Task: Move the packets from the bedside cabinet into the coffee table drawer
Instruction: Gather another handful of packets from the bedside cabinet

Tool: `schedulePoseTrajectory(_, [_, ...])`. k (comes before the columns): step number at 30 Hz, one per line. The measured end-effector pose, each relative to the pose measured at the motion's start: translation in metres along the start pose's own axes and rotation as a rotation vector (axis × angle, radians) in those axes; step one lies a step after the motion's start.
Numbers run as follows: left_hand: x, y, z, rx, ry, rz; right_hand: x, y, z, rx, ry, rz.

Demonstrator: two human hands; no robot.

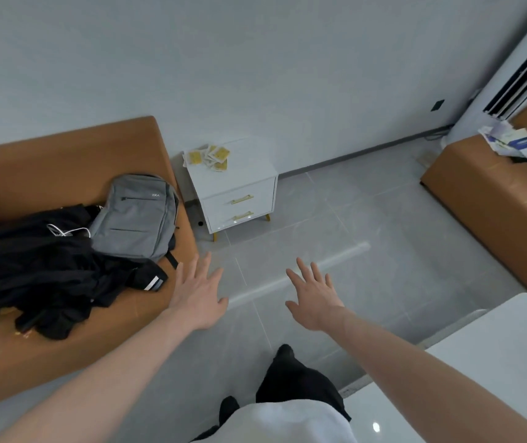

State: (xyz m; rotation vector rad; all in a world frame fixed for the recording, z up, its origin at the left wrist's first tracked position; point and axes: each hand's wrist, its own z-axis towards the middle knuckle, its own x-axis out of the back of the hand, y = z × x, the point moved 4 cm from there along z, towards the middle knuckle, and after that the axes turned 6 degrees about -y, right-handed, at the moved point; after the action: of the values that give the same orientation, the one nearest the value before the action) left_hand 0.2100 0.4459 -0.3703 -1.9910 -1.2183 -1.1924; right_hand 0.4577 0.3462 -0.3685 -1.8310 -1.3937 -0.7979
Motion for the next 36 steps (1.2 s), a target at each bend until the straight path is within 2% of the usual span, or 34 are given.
schedulePoseTrajectory(7, [0.054, -0.018, 0.117, 0.02, -0.012, -0.033, 0.065, 0.032, 0.118, 0.009, -0.03, -0.02])
schedulePoseTrajectory(14, [0.116, -0.051, 0.21, 0.15, 0.018, -0.138, 0.158, 0.05, 0.239, 0.096, -0.046, -0.113])
schedulePoseTrajectory(21, [0.143, -0.093, 0.284, 0.228, -0.024, -0.215, 0.24, 0.036, 0.342, 0.162, -0.058, -0.116])
schedulePoseTrajectory(32, [0.21, -0.184, 0.484, 0.15, -0.105, -0.249, 0.306, 0.016, 0.505, 0.048, -0.103, -0.063])
schedulePoseTrajectory(36, [0.227, -0.208, 0.549, 0.145, -0.208, -0.255, 0.325, 0.01, 0.544, 0.021, -0.141, -0.016])
